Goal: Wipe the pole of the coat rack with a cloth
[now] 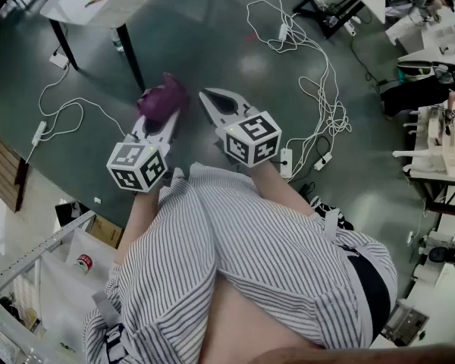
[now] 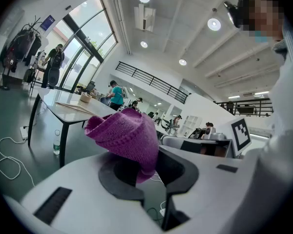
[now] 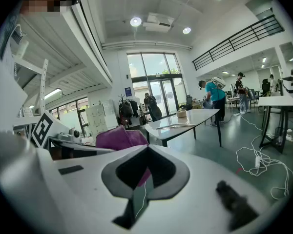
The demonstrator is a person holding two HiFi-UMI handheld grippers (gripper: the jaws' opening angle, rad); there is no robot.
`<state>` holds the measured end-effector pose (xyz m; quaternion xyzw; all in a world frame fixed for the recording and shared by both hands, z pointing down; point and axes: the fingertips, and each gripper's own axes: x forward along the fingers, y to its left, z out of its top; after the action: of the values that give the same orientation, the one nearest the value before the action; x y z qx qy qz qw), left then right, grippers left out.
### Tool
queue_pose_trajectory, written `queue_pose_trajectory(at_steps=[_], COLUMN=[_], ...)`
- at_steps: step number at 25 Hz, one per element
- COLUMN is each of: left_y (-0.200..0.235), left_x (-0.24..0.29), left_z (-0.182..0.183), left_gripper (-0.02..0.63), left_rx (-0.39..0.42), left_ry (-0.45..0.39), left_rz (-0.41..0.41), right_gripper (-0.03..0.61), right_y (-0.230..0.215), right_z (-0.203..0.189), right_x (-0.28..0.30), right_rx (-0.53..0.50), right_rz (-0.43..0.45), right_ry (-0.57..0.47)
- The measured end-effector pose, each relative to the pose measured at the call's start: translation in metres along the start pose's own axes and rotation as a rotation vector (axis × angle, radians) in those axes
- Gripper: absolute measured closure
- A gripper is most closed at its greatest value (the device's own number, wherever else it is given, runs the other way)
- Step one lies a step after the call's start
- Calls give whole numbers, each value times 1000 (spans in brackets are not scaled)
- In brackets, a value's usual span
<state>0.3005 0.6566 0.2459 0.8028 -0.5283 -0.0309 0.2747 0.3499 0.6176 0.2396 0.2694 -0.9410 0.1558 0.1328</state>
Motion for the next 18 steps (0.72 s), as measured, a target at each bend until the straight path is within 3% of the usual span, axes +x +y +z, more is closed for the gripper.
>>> queue_pose_trajectory(at_steps=[18], left_y=[-5], left_x=[15], left_z=[-3], left_gripper=[534], left_rx=[-6], left_ry=[2], left_rz=[17], right_gripper=[565], right_y=[-11], right_z=[-6], right_x=[-5], right_rx=[64], right_rz=[45], right_ry=[-16])
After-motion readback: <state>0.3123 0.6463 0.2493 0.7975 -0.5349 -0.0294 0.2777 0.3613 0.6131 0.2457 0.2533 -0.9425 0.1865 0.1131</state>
